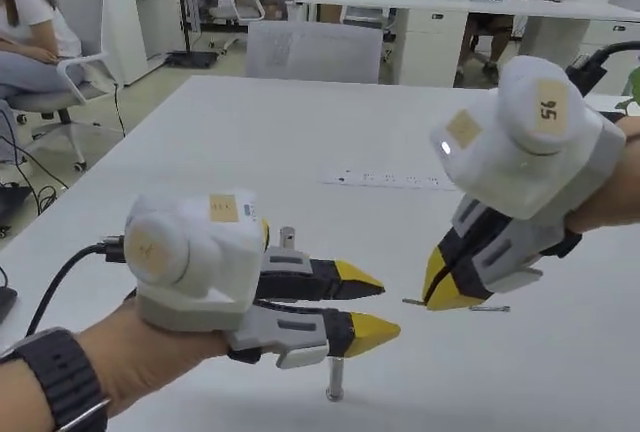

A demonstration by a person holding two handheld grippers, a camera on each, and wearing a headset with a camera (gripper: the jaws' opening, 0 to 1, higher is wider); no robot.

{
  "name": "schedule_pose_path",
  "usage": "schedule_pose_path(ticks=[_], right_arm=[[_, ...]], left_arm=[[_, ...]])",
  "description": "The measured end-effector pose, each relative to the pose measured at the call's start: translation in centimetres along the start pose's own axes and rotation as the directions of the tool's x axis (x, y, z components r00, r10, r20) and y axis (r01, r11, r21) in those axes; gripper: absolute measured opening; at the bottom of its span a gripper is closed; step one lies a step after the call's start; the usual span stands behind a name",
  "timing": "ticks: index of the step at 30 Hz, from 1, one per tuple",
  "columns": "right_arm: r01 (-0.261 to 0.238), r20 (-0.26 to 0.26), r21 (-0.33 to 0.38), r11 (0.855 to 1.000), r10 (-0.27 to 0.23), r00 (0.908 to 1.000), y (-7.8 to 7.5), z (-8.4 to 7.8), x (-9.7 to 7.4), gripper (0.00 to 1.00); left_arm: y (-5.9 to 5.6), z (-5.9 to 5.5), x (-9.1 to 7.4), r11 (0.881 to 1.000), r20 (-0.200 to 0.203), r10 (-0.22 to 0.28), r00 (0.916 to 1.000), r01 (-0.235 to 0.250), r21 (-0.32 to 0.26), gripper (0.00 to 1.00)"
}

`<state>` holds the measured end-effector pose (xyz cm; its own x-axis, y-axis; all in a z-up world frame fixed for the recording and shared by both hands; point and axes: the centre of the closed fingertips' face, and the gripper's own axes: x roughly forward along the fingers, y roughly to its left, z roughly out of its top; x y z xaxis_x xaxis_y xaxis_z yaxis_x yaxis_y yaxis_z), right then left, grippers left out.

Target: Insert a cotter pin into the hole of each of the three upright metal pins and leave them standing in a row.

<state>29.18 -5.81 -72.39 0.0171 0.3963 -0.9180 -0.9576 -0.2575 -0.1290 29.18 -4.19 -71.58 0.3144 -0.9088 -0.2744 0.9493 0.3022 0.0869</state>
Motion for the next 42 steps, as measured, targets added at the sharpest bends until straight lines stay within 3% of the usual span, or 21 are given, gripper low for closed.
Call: schedule_pose_path(ticks=[13,26,34,42], right_arm=[[-0.015,-0.022,-0.028,0.999,0.014,0.9997,0.5,0.7,0.5,0.02],[-0.017,-0.026,-0.036,0.999,0.017,0.9995,0.6,0.8,0.6,0.02],[-0.012,-0.031,-0.042,0.999,0.010,0.9995,0.6,0.7,0.5,0.02],[-0.014,-0.038,-0.052,0.999,0.012,0.9992,0.7,0.8,0.7,0.02]], left_arm=[[-0.8,0.4,1.0,0.998,-0.008,-0.033,0.9994,0.034,0.049,0.08],[-0.6,0.6,1.2,0.999,-0.010,-0.035,0.9993,0.036,0.027,0.01],[-0.6,0.1,1.3,0.999,-0.035,-0.038,0.9987,0.038,0.001,0.01],[-0.7,0.4,1.2,0.999,-0.025,-0.043,0.9988,0.042,-0.008,0.01]])
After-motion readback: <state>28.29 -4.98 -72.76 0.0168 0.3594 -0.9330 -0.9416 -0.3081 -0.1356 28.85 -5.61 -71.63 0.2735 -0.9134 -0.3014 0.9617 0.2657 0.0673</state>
